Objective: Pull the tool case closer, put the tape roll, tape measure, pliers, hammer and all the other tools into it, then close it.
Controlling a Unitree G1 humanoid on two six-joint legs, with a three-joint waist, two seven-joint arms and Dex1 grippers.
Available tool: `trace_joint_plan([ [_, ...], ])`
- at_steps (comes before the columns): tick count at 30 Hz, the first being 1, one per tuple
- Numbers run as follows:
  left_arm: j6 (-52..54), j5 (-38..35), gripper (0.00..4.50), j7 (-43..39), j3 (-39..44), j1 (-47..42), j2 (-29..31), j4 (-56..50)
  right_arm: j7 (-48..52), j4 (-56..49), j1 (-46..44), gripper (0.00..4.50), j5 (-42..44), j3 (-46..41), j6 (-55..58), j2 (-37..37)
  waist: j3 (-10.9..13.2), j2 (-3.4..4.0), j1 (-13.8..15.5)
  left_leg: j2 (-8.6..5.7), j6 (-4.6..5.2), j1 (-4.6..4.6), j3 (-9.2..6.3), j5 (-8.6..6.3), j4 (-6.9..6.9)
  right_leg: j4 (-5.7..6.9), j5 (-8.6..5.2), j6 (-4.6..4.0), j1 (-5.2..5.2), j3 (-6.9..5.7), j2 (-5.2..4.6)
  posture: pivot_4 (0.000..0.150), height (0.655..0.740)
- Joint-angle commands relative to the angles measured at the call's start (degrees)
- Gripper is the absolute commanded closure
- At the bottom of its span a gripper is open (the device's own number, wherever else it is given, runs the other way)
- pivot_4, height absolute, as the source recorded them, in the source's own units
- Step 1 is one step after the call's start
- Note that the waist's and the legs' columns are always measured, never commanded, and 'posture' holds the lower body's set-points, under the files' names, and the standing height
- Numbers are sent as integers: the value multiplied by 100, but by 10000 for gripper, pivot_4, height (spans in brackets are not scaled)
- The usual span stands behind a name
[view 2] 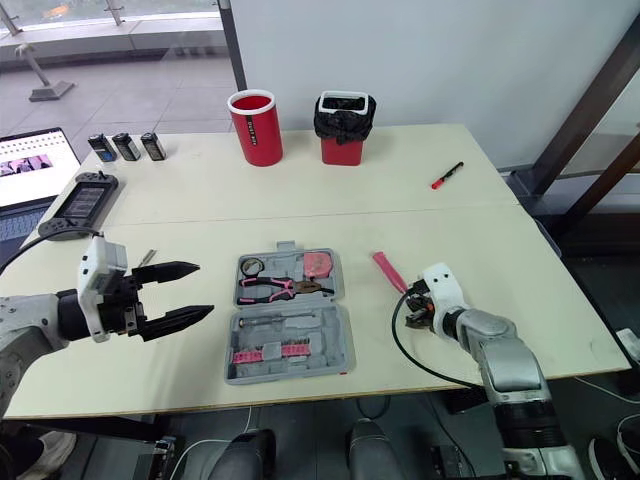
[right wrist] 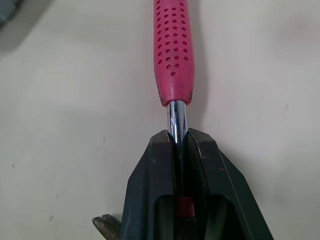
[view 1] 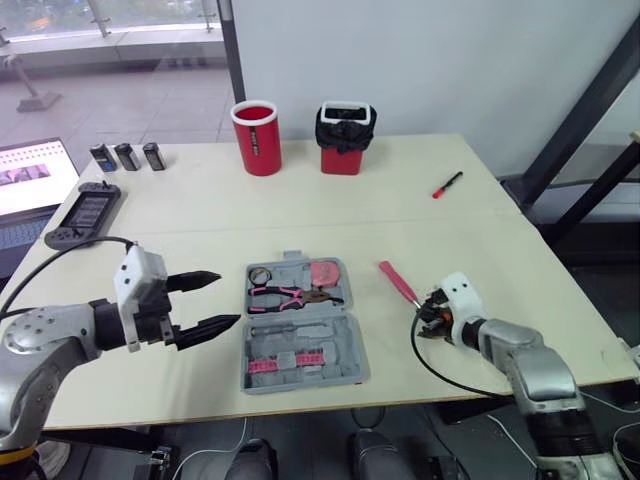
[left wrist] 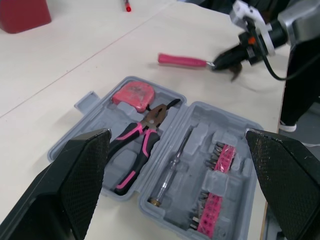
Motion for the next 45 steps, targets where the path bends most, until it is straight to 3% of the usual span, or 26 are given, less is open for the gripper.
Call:
trace_joint_plan([
  [1,-223,91,0,-178,142,14,108,156,953,-742,-669,44510,-90,626,-432,-560,1,2,0,0,0,0,0,0,0,2,0,0,-2,0,0,1500,7400],
  [9,-371,234,0,-292,184,136,145,302,2958,-1367,-2178,44510,494,1591,42,-1161,2,2,38,19,1,-13,-3,-1,-11,-8,-5,6,-8,-1,20,1500,7400],
  [16,-502,312,0,-321,364,694,106,112,3729,-1329,-3050,44510,86,2795,381,-1257,2,1,19,30,1,-13,-1,-1,-8,-8,1,-6,-17,-1,28,1500,7400],
  [26,-343,-24,0,-1,707,1177,-149,-179,3668,-850,-3744,44510,-861,3964,222,-490,0,-2,25,56,0,-22,13,-1,-5,34,12,-32,-66,5,54,1500,7400],
  [32,-398,137,0,-104,699,1476,-70,-331,3702,-489,-3865,44510,-1248,4350,112,-105,1,-1,3,57,0,-22,16,-1,-4,36,13,-33,-69,8,56,1500,7400],
  [45,-709,568,0,-338,520,1826,55,-329,3684,38,-3694,44510,-1659,4507,65,530,1,-1,9,59,0,-22,17,-1,-5,37,13,-34,-71,8,57,1500,7400],
])
